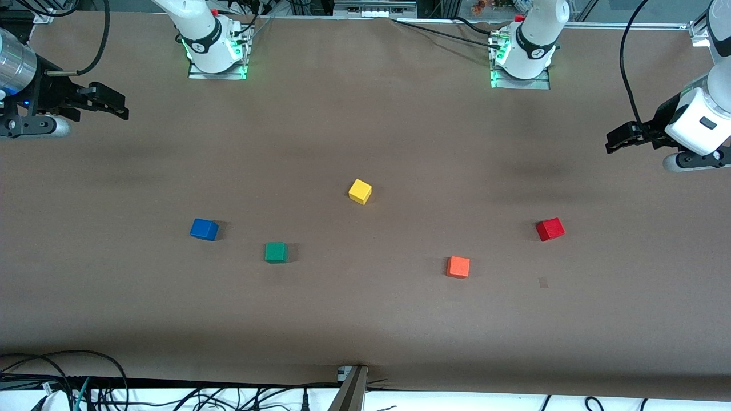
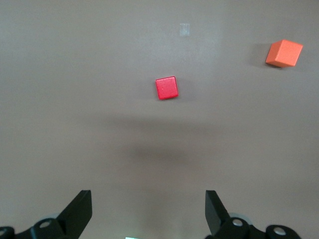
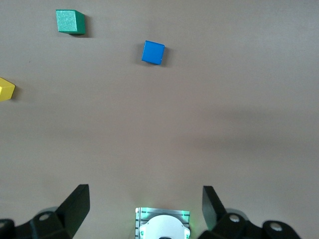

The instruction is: Pass red block to right arm, stack on blue

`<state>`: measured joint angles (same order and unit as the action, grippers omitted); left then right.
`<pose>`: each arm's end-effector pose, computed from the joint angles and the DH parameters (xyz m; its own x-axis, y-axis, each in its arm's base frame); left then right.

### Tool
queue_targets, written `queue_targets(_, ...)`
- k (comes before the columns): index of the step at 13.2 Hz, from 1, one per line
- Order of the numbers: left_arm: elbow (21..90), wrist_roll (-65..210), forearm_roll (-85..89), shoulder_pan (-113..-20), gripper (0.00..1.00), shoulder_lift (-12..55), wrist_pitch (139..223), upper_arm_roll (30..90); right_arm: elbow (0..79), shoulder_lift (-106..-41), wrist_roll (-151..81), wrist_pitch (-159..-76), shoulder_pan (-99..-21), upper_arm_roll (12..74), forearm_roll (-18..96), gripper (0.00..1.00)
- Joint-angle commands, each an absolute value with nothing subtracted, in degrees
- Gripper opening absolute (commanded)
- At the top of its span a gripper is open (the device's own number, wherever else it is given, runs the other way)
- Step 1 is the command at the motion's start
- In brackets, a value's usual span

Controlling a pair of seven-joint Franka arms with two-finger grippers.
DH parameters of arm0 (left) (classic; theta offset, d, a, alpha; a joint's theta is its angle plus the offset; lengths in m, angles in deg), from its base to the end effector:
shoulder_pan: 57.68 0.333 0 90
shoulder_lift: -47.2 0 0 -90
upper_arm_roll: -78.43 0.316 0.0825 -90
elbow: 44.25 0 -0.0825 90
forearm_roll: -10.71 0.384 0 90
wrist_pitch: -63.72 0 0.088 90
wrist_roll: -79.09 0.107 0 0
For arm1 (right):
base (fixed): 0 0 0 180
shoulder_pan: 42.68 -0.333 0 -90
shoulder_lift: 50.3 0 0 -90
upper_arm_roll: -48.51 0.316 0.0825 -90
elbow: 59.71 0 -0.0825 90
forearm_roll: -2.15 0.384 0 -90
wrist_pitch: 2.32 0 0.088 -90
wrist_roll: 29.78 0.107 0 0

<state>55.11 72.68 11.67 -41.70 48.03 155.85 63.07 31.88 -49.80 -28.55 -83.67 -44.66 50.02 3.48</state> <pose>0.5455 0.0068 0.5584 0.9865 0.1221 -0.1090 0.1192 -0.9923 -0.0328 0.5327 0.0353 0.6046 0.9846 0.0420 -0.1696 0.0393 -0.9990 -0.0193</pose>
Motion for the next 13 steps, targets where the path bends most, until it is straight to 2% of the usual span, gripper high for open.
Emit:
queue_targets(1,51.47,73.29,13.08,-41.59,1.0,46.85,153.9,62.7,30.65,-50.04,-29.16,-82.39,-44.61,50.18,2.94,1.0)
queue_targets(6,51.55,73.73,12.47,-40.89,1.0,43.42,153.55,63.14,30.73,-50.04,-29.16,-82.3,-44.61,50.18,3.03,1.0)
queue_targets(8,53.65,72.68,12.64,-40.98,1.0,43.42,153.9,63.14,30.73,-49.95,-29.16,-82.3,-44.61,50.18,3.03,1.0)
queue_targets(13,66.74,70.92,12.91,-40.1,1.0,42.81,171.62,63.23,30.73,-49.95,-29.16,-82.3,-44.61,50.18,3.03,1.0)
